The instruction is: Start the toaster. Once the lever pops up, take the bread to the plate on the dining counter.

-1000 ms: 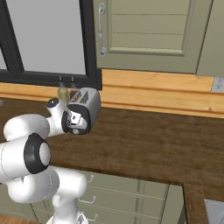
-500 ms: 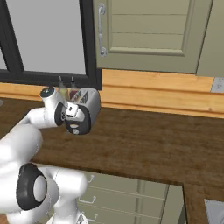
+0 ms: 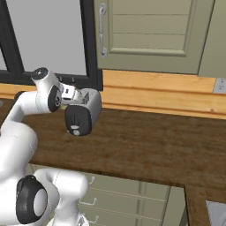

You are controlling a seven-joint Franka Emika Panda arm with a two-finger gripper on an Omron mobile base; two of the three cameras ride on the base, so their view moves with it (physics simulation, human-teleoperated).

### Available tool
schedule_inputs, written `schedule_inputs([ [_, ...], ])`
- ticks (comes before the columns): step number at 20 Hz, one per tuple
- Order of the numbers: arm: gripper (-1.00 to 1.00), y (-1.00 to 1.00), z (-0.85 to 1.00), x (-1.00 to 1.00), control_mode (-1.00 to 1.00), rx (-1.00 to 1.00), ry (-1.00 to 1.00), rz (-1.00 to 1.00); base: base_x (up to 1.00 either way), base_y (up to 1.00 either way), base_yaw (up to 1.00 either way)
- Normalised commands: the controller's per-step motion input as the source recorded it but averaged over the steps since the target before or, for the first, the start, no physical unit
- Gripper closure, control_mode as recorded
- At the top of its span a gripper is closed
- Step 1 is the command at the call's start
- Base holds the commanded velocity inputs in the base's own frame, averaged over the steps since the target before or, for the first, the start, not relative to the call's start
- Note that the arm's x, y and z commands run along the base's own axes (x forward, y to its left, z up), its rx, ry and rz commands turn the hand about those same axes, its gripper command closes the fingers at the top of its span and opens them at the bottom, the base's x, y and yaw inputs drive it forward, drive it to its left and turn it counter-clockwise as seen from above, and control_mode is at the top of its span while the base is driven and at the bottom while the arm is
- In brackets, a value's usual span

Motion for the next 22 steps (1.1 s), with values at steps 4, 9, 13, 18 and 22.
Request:
schedule_inputs([
  [4, 1.0, 0.01, 1.0, -0.03, -1.0, -0.07, 0.17, 0.03, 0.0, 0.0, 0.0],
  [9, 1.0, 0.02, 0.39, -0.15, -1.0, 0.0, 0.04, 0.01, 0.0, 0.0, 0.0],
  [13, -1.0, 0.04, -0.13, -0.01, -1.0, 0.0, -0.01, 0.01, 0.0, 0.0, 0.0],
  [18, -1.0, 0.0, 0.0, 0.0, -1.0, 0.0, 0.0, 0.0, 0.0, 0.0, 0.0],
  [22, -1.0, 0.0, 0.0, 0.0, -1.0, 0.0, 0.0, 0.0, 0.0, 0.0, 0.0],
])
